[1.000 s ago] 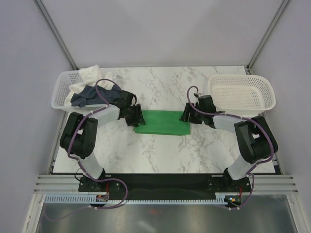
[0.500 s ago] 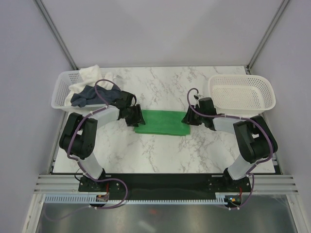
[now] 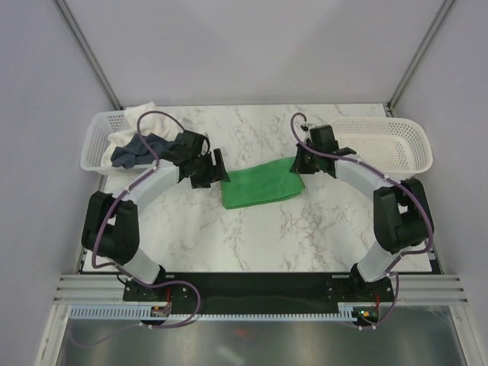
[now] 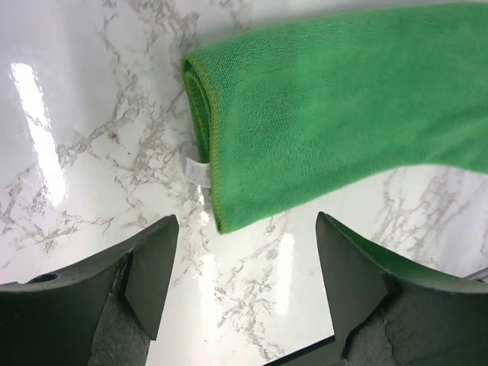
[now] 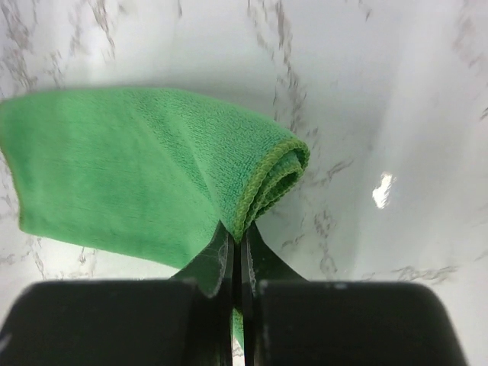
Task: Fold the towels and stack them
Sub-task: Neatly place the folded towel into the bin
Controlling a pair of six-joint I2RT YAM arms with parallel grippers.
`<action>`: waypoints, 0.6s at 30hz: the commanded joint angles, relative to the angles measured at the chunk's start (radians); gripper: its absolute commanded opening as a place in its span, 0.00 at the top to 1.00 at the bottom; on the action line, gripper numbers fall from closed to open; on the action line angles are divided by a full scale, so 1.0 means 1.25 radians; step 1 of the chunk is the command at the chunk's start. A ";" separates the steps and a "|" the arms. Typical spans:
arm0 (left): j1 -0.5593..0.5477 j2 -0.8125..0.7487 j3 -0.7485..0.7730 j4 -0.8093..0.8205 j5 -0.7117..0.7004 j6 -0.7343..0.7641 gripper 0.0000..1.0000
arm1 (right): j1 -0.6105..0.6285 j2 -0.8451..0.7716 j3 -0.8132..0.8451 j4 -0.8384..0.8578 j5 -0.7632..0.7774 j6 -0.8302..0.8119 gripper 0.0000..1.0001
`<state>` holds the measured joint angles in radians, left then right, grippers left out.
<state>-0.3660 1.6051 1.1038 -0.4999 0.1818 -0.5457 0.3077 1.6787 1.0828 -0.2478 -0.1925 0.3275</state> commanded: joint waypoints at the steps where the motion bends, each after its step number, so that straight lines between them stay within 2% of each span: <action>1: 0.002 -0.070 0.037 -0.037 -0.018 0.030 0.19 | -0.030 0.031 0.114 -0.119 0.034 -0.070 1.00; 9: 0.002 -0.134 -0.012 -0.042 -0.003 0.081 0.19 | -0.090 0.101 0.324 -0.272 0.056 -0.137 1.00; 18: 0.001 -0.144 -0.018 -0.041 0.021 0.100 0.19 | -0.170 0.169 0.534 -0.429 0.084 -0.161 1.00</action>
<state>-0.3660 1.4502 1.0748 -0.5491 0.1864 -0.4664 0.1265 1.8717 1.6424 -0.6930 -0.1123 0.1520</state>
